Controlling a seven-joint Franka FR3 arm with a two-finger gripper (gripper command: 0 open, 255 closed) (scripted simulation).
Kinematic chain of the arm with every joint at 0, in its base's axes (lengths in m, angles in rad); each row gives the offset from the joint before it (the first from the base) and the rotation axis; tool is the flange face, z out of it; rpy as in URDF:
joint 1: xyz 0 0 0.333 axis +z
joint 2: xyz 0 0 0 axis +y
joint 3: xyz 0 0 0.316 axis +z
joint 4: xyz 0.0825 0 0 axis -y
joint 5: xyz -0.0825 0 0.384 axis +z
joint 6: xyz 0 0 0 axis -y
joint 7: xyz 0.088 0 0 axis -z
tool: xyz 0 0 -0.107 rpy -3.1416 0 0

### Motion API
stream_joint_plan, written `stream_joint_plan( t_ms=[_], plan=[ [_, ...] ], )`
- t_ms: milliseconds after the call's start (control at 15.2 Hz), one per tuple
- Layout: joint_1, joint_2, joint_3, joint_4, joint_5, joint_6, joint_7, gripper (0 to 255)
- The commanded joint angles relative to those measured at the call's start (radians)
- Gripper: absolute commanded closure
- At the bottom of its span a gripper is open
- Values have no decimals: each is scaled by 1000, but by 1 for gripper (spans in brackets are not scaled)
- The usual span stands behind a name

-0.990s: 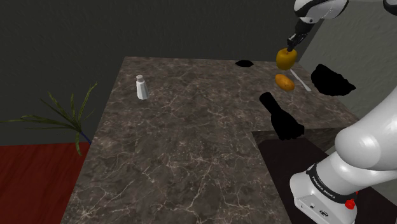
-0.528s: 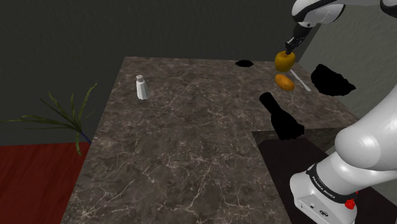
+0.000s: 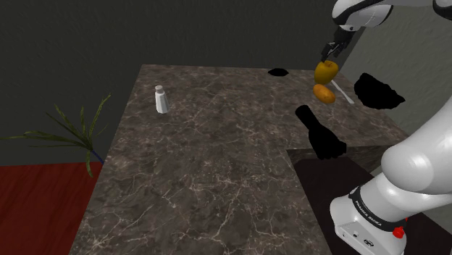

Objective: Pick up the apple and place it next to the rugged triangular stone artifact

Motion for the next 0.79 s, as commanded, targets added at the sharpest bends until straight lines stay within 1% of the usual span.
stream_joint_plan(
  t_ms=[0, 264, 726],
  plan=[
    [0, 0, 0, 0, 0, 0, 0, 0],
    [11, -72, -4, 27, -18, -98, 11, 0],
    [11, -72, -4, 27, -19, -98, 11, 0]
  ],
)
